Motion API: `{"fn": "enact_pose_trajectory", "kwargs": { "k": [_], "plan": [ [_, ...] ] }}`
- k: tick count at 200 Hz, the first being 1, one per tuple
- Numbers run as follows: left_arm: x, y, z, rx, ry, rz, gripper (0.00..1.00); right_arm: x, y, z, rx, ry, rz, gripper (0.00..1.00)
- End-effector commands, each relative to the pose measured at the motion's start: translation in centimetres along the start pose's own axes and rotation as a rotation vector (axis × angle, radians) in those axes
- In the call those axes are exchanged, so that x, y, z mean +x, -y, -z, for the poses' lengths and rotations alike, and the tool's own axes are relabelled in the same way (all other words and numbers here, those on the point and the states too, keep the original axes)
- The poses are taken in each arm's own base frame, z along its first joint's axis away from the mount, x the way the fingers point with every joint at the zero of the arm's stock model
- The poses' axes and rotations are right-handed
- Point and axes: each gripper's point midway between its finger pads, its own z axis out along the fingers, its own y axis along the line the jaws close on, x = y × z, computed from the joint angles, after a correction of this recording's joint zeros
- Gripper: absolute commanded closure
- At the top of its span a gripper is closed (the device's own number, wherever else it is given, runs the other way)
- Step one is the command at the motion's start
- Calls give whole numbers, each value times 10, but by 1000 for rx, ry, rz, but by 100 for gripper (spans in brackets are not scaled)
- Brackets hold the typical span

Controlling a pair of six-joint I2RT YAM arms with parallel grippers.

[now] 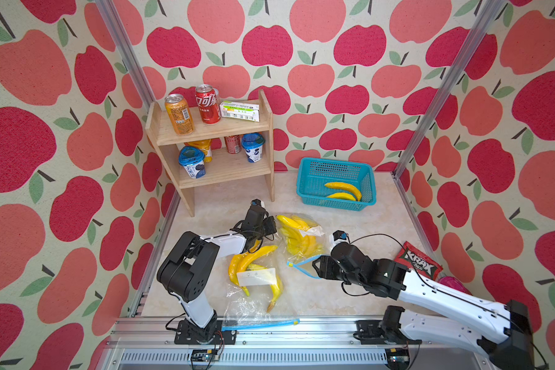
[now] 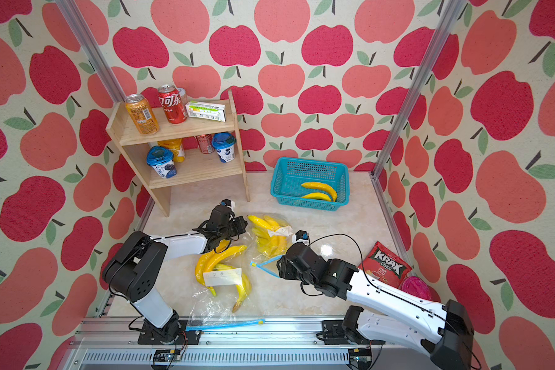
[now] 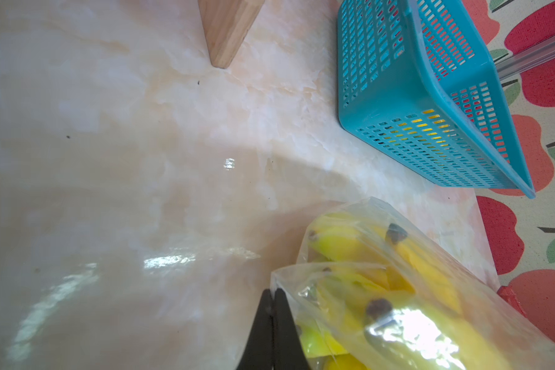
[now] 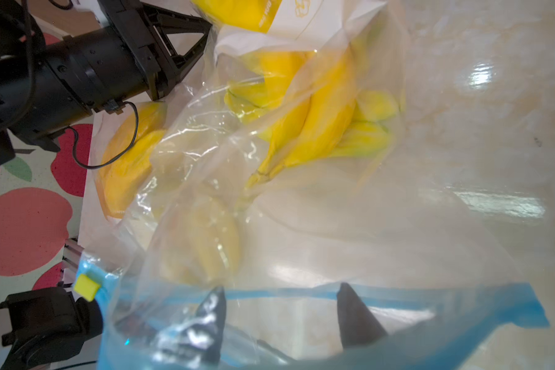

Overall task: Open the zip-top bag and take out the banana
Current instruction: Pick up the banana from the zipper food storage bag.

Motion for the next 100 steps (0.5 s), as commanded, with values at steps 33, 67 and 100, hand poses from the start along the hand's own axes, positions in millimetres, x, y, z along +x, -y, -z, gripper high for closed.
{"fn": "enact_pose_trajectory", "kwargs": {
  "k": [33,67,100],
  "plan": [
    [5,13,9,53,-9,-16,100,-21,-4,-41,64,31,-106,39],
    [6,13,8,63,-12,-12,100,-23,1,-57,41,69,-213,36],
    [9,14,5,73,-19,-10,100,-25,-9,-72,-4,65,-229,34]
  ]
}}
